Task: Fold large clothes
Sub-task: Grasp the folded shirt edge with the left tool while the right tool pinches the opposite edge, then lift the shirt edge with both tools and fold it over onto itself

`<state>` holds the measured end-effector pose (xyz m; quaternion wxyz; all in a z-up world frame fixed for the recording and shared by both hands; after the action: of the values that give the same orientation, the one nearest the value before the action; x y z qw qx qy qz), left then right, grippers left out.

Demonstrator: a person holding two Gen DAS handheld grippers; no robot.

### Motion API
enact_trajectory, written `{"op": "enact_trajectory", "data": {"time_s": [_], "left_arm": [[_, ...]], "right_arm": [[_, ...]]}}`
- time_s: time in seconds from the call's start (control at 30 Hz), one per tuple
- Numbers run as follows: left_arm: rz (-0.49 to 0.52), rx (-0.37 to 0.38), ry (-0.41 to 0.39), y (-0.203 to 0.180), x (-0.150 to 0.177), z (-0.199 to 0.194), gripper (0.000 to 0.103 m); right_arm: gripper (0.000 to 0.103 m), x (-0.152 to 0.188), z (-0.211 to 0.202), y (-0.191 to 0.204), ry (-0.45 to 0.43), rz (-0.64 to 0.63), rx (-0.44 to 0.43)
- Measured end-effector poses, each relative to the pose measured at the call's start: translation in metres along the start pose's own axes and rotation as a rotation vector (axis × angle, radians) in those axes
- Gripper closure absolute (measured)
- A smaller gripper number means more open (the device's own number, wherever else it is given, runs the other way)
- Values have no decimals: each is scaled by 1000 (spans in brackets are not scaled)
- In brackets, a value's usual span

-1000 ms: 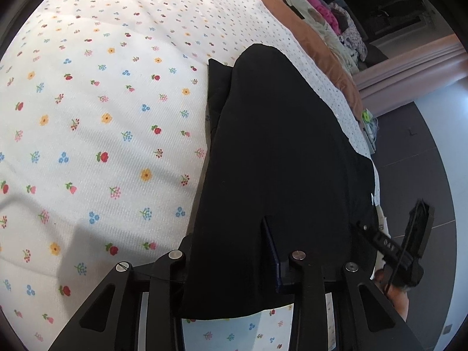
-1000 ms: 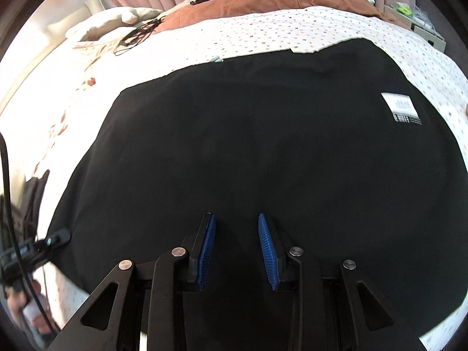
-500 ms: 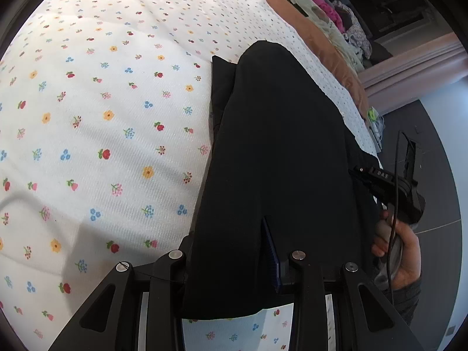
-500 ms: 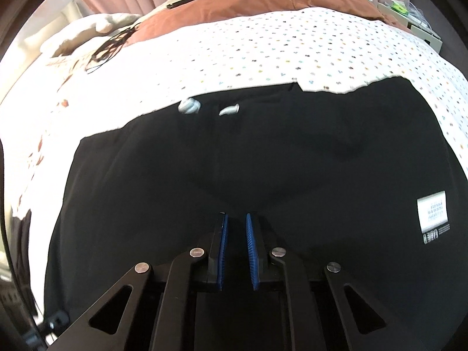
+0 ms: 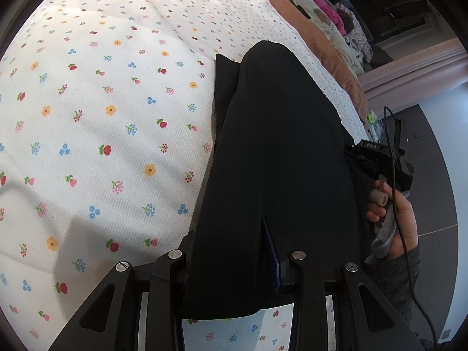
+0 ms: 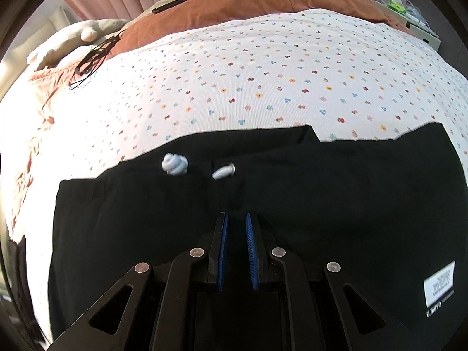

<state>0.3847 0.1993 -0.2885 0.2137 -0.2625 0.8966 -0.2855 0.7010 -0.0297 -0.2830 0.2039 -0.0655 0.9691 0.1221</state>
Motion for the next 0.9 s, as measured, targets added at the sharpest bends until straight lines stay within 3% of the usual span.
{"op": "enact_trajectory", "data": {"time_s": [0.13,0.3,0.37,0.43,0.63,0.8,0.9], "left_arm": [[-7,13,18,1,1,-1,66],[-26,37,51,0,7,-2,65],[-30,57,66,-2,11,-2,64],[-38,73,74,-4,15,-1,64],[-43,75,45,-6,16,-1,64],[-26,57,15,-13,17,-4,76],[-23,61,5,-18,15,-8,82]], "right_arm": [[90,-11,4,5,5,1,8],[88,7,-26,10,-14,-8,-54],[72,19,-38,11,-22,-31,-55],[65,33,-50,10,-26,-42,-66],[65,83,-81,17,-15,-77,-132],[66,128,-89,23,16,-103,-165],[74,154,-85,24,37,-113,-173]]}}
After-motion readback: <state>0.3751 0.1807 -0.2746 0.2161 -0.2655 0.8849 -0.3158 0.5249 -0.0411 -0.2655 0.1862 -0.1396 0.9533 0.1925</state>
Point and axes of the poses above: each gripper's, at about its wrist camera, not at the fingertips, and z roughly the way its jaws point, y to its left, x to its underside, the point moved 10 cm from there along z, roughly the way its jaws point, and after that the axes turned 1 degree about y, right-handed, at the moved point
